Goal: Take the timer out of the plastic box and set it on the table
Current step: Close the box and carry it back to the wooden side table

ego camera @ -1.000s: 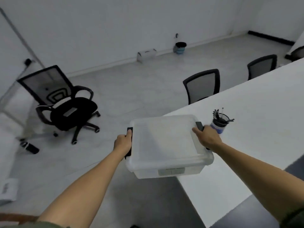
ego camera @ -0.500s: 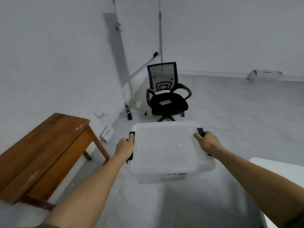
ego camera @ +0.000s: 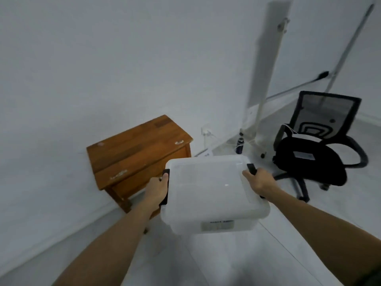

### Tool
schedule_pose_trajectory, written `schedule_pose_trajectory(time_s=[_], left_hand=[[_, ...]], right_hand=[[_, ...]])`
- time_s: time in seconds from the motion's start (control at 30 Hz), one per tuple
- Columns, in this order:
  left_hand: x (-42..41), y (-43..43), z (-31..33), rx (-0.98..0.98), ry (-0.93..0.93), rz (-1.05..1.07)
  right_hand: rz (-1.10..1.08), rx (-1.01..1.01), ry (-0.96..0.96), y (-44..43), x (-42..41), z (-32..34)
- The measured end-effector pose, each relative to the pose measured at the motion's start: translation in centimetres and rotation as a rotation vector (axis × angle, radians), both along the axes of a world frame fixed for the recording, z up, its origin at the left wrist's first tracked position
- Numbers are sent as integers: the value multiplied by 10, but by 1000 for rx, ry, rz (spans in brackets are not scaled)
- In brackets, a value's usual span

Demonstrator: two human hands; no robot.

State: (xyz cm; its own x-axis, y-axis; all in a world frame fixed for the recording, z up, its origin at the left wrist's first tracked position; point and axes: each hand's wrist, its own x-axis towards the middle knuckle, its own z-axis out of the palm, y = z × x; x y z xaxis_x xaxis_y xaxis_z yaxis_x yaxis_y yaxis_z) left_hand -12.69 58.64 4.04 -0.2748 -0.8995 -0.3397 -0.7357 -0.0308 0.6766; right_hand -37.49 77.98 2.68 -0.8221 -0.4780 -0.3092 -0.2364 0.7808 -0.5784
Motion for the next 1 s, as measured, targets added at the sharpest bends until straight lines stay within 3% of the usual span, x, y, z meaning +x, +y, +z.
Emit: schedule_pose_trajectory(time_s=[0.2, 0.47, 1.0], left_hand=[[43, -45, -2, 28, 67, 296], [107, -111, -18, 59, 52, 509], [167, -356, -25, 124, 140, 496]], right_hand=[[272, -5, 21, -118, -3, 6], [493, 27, 73, -253, 48, -9], [568, -25, 55, -505, 98, -15]])
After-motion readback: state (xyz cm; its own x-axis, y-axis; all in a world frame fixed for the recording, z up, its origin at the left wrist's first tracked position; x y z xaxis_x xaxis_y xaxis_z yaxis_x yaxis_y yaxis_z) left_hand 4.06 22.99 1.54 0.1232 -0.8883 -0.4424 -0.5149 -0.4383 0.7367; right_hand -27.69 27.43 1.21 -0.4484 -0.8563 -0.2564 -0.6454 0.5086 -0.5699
